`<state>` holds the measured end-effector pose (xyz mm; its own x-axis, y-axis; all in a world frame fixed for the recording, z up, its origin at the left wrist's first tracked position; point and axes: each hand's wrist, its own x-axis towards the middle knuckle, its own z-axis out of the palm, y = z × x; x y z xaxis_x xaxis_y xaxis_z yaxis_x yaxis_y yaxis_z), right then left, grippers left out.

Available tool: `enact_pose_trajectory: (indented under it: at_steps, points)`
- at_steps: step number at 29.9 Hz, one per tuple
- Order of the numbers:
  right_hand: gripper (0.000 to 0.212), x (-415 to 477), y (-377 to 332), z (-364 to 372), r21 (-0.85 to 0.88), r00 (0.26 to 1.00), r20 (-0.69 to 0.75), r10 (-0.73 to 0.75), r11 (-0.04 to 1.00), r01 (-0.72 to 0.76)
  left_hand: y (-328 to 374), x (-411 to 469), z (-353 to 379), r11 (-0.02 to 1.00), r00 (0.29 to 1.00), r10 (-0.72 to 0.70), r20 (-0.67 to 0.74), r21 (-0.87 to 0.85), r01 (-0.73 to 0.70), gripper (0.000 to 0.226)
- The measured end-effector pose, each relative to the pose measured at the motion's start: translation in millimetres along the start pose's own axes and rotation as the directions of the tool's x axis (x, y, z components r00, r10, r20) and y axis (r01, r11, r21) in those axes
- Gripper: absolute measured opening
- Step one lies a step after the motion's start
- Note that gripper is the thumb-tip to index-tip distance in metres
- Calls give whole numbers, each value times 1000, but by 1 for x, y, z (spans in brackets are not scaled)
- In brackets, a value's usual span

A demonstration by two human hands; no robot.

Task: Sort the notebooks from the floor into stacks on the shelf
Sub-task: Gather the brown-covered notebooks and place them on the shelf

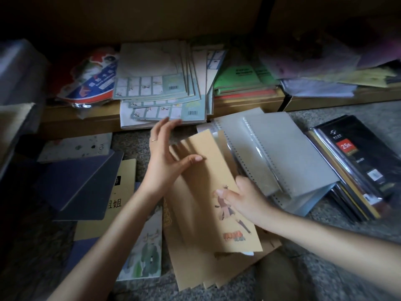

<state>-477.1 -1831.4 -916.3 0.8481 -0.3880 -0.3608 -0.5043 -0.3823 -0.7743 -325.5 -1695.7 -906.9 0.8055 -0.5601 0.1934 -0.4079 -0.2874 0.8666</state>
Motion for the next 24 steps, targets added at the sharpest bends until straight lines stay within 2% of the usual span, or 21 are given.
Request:
enact_pose_trajectory:
  at_steps: [2, 4, 7, 9, 11, 13, 18, 24]
  points:
    - [43, 4, -6, -13, 96, 997, -65, -33, 995, 39, 8, 0, -1, 977, 976, -214, -48, -8, 214, 94]
    - [11, 9, -12, -28, 261, 990, -123, -68, 960, 99, 9, -3, 1, 921, 922, -385, -39, -79, 382, 95]
    - [22, 15, -25, -49, 454, 978, -184, -99, 874, 174, 6, -11, 2, 825, 857, -508, 90, -237, 513, 94]
    - [22, 22, -28, -59, 553, 975, -207, -84, 812, 188, 7, -16, 4, 766, 834, -488, 257, -332, 550, 67]
    - [23, 28, -32, -68, 592, 970, -229, -75, 781, 200, 11, -18, 7, 680, 817, -436, 377, -458, 573, 44]
    - [23, 30, -37, -75, 561, 959, -261, -110, 792, 243, 16, -19, 8, 622, 824, -398, 403, -542, 565, 33]
    - [30, 33, -49, -90, 477, 940, -291, -178, 825, 303, 36, -12, 1, 635, 872, -393, 292, -599, 487, 26]
    - [52, 45, -63, -95, 424, 966, -217, -138, 878, 220, 61, 2, -27, 645, 924, -361, 126, -682, 345, 16]
